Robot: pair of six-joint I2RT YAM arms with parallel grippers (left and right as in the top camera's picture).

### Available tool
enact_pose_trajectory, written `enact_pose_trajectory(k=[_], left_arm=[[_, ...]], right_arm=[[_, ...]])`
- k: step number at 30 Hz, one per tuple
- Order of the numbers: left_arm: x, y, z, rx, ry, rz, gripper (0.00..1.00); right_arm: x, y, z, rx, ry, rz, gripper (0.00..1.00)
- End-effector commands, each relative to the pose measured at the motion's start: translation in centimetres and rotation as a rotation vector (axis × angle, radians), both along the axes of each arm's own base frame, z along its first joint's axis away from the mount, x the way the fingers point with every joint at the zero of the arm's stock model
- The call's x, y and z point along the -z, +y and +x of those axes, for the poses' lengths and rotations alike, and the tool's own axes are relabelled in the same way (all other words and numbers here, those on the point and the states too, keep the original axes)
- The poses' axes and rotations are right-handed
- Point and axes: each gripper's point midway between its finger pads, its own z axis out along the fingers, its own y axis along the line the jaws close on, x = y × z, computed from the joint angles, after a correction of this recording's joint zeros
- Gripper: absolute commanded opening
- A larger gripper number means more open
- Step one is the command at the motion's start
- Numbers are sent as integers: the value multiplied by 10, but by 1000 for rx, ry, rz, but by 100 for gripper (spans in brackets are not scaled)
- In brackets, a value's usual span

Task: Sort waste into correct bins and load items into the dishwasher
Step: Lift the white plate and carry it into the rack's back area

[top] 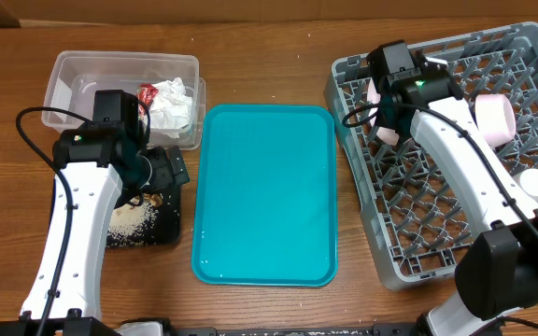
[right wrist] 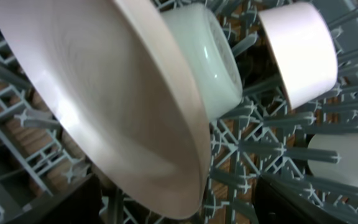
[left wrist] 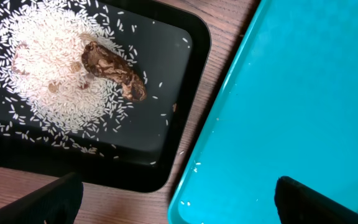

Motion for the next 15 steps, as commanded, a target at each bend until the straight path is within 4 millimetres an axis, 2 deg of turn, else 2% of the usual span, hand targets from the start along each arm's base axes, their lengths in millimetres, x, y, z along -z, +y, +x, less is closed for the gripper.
enact_pose_trajectory(k=[1, 5, 9, 12, 15], left_arm=[[-10, 1, 4, -1, -36, 1, 100], [-10, 1, 4, -1, -36, 1, 100], [-10, 1, 4, -1, -36, 1, 100], [-10, 1, 4, -1, -36, 1, 100], [-10, 1, 4, -1, -36, 1, 100]], right_arm=[[5, 11, -6, -13, 28, 75, 80], [16, 27, -21, -38, 115, 176, 84], [27, 54, -46, -91, 245, 342, 100], [29, 88, -62, -254, 344, 507, 100], [25, 111, -69, -360, 379, 627, 100]])
